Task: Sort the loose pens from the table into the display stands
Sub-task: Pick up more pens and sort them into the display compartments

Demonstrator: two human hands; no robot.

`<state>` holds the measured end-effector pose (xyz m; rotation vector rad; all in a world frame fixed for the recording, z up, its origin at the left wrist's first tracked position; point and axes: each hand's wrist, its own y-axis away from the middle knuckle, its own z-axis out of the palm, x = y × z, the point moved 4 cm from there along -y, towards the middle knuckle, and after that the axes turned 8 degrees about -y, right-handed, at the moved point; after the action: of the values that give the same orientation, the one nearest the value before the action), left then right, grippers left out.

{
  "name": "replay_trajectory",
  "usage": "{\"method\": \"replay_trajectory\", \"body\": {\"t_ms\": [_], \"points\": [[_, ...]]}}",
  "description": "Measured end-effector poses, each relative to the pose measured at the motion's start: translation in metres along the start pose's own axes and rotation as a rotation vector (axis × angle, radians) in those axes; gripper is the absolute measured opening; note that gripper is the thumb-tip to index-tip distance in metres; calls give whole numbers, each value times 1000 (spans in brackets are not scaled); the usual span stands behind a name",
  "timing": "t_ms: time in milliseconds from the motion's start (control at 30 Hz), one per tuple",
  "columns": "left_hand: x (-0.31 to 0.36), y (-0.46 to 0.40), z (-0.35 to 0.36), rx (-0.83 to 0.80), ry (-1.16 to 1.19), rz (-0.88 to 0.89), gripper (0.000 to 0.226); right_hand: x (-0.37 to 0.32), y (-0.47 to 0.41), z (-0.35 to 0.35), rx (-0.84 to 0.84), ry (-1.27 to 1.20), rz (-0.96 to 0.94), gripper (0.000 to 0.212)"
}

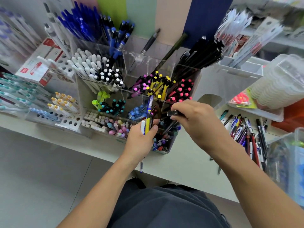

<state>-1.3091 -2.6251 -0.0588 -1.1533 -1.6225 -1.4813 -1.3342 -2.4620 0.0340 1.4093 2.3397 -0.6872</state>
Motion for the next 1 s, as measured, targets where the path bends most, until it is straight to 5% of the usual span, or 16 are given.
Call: {"method": "replay_trajectory", "body": {"t_ms": [300,800,900,1000], "points": [[-2,3,-16,19,37,-4,24,-7,10,-27,28,89,-131,10],[11,14,-36,-62,126,-33,20,-14,-17,31,-350,194,401,27],[15,16,-46,-55,119,-16,37,-16,-9,38,-298,176,426,17],[21,21,-53,-120,202,-11,25,-27,-3,25,-143,203,345,14]]}}
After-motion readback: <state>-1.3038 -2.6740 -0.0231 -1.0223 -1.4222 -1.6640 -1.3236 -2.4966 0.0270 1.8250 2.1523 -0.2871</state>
